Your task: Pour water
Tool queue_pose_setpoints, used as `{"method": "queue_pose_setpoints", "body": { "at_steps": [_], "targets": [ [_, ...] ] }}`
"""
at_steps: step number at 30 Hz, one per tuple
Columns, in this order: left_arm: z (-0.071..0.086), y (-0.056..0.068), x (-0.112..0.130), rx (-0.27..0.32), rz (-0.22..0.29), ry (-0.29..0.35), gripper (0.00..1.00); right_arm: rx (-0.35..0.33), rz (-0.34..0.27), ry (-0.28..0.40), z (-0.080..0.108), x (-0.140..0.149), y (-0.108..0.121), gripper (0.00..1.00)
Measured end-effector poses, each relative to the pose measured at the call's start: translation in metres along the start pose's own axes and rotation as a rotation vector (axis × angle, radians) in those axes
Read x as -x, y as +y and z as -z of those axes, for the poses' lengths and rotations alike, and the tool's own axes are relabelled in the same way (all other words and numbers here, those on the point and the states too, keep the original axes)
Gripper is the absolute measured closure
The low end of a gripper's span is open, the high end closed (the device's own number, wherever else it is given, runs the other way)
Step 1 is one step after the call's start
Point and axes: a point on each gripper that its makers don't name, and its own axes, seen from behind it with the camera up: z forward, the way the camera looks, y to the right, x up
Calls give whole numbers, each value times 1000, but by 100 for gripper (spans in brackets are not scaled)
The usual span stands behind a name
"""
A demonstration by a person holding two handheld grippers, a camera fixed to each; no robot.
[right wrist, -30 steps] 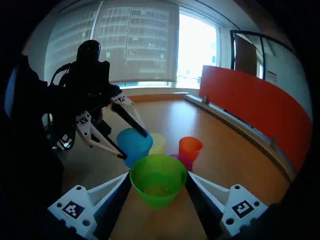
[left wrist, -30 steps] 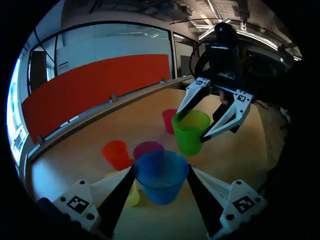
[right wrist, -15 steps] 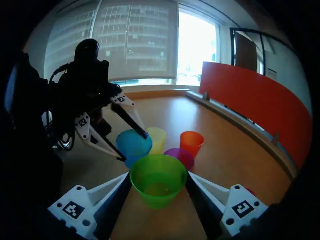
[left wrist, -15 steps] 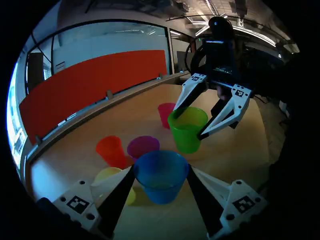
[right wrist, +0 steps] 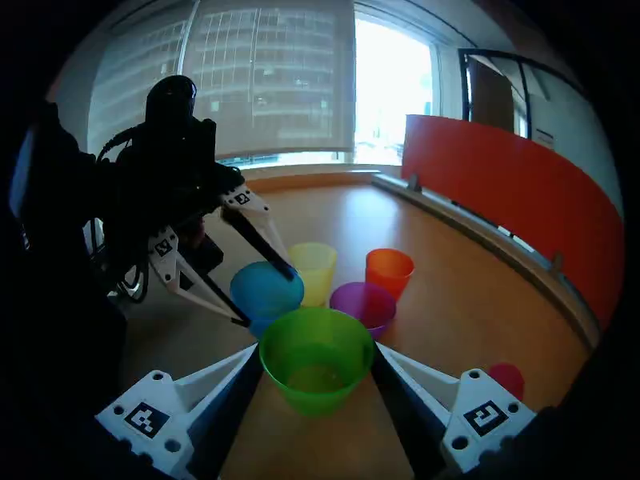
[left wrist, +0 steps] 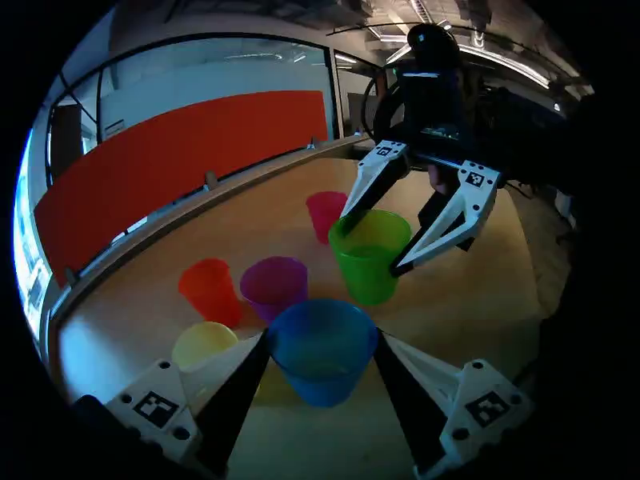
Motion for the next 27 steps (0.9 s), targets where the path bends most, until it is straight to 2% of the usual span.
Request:
{"method": "queue_pose_setpoints", "body": {
  "at_steps": [27],
  "targets": [
    [-6,11,21,25,17,-24,11,-23,-6,-55,-15,35,-11,7]
  ]
}}
